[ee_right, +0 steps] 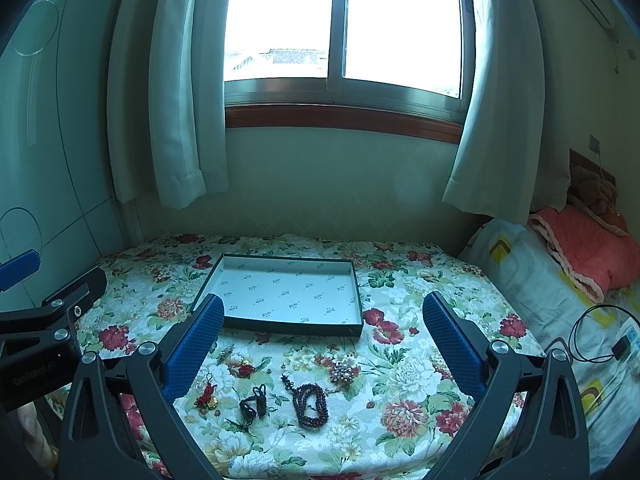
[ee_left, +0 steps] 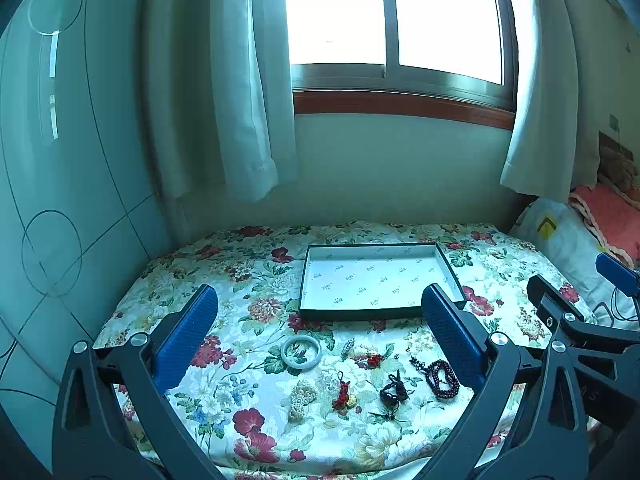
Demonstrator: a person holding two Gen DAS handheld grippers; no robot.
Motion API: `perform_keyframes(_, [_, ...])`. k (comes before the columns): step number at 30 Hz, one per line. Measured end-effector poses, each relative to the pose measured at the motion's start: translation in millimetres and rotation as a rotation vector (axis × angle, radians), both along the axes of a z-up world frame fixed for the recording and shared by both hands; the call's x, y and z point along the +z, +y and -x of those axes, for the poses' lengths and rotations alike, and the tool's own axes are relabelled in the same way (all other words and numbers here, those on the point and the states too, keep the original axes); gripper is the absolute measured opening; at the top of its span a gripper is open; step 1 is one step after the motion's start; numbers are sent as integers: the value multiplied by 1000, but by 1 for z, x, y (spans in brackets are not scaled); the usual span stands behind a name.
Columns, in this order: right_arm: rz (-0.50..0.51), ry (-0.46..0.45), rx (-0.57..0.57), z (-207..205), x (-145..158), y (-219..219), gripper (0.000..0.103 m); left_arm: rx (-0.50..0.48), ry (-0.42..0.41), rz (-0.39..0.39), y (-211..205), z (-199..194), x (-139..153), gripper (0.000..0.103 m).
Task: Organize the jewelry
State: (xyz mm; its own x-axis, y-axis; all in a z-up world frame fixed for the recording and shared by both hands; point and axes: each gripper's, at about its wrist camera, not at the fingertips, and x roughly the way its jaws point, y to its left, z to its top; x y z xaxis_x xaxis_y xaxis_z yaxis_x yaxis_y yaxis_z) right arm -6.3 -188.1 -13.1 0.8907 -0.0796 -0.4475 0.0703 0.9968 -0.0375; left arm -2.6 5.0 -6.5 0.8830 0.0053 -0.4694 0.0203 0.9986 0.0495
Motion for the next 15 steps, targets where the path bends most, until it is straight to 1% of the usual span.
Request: perform_keyframes(15, [3, -1, -1, -1, 0, 0, 99, 3, 3, 4, 1, 1, -1, 101])
